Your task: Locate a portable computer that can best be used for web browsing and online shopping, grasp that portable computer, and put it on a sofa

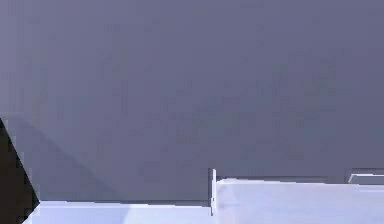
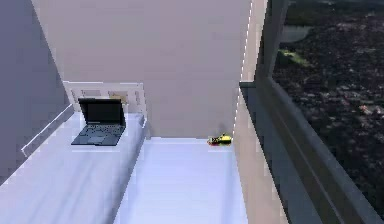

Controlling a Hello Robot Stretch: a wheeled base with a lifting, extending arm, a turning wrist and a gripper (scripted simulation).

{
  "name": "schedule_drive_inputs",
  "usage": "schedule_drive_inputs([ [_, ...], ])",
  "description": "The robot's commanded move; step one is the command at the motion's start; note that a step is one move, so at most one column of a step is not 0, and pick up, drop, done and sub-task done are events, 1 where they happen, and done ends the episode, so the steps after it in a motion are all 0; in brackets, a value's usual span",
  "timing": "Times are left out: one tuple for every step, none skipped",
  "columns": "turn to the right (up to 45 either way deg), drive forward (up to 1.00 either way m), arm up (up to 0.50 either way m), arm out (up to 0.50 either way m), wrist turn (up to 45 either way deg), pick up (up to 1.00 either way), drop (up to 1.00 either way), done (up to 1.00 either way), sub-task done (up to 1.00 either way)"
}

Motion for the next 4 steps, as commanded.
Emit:
schedule_drive_inputs([
  [-24.0,0.0,0.0,0.0,0.0,0.0,0.0,0.0,0.0],
  [45.0,0.0,0.0,0.0,0.0,0.0,0.0,0.0,0.0],
  [45.0,0.0,0.0,0.0,0.0,0.0,0.0,0.0,0.0],
  [15.0,0.0,0.0,0.0,0.0,0.0,0.0,0.0,0.0],
])
